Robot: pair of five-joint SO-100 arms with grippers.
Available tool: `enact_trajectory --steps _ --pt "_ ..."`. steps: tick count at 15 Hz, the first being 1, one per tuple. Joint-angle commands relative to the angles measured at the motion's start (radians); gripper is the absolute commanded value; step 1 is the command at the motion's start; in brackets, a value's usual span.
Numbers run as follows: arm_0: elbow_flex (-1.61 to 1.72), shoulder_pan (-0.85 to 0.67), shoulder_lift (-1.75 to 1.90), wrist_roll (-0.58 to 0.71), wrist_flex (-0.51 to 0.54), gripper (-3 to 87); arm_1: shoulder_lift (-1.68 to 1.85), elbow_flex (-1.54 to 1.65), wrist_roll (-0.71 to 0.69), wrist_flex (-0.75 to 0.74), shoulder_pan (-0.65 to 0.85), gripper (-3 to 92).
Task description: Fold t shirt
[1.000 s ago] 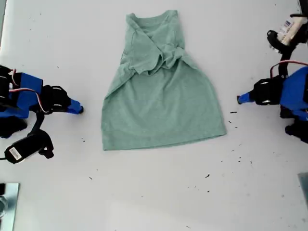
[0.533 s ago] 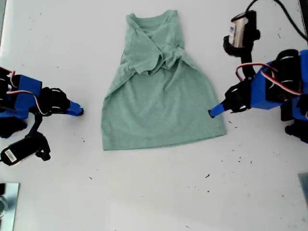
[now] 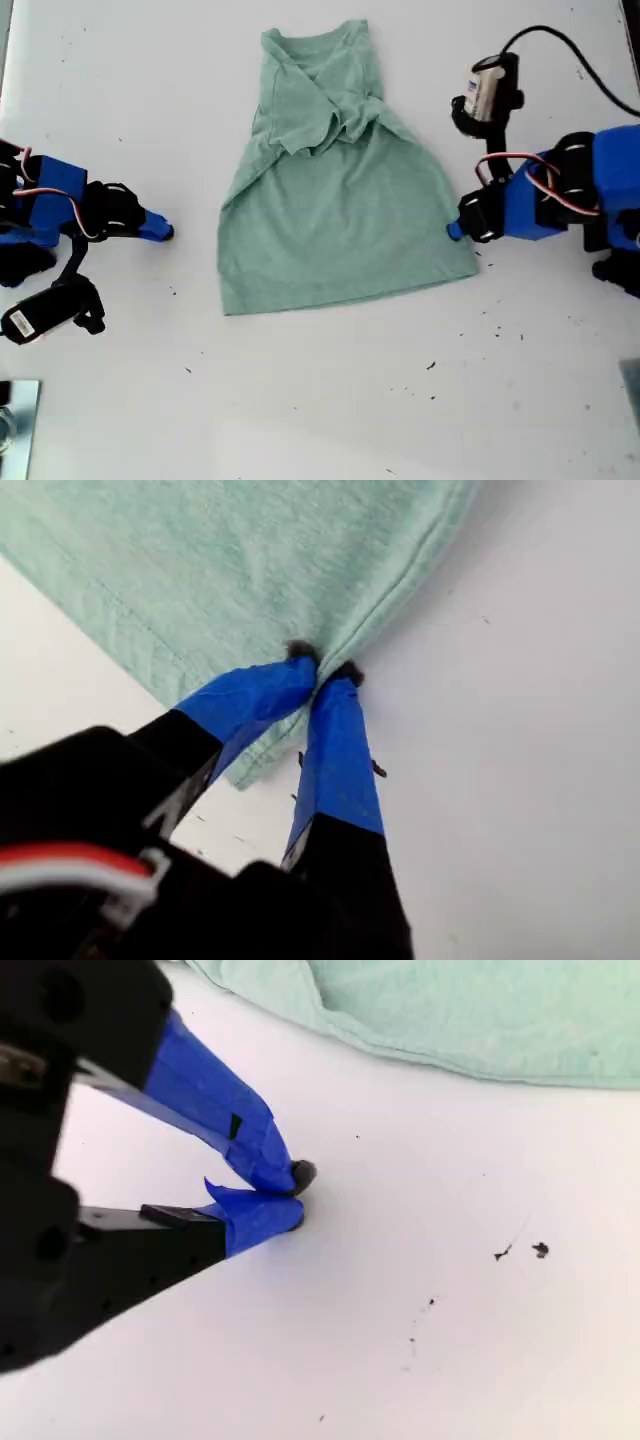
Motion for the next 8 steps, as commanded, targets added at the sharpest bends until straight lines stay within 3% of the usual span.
enact_trajectory --steps 1,4,8 --pt "-0.005 0.031 0.008 -0.015 0.008 -0.3 -0.008 -0.328 -0.025 0.394 -0.031 0.4" --pt "-0.005 0.029 0.009 -0.014 0.008 -0.3 -0.232 -0.799 -0.049 0.623 -0.055 -1.2" --pt "-0.003 0.032 0.011 -0.015 0.008 -0.3 -0.494 -1.127 0.025 0.606 -0.097 -1.3"
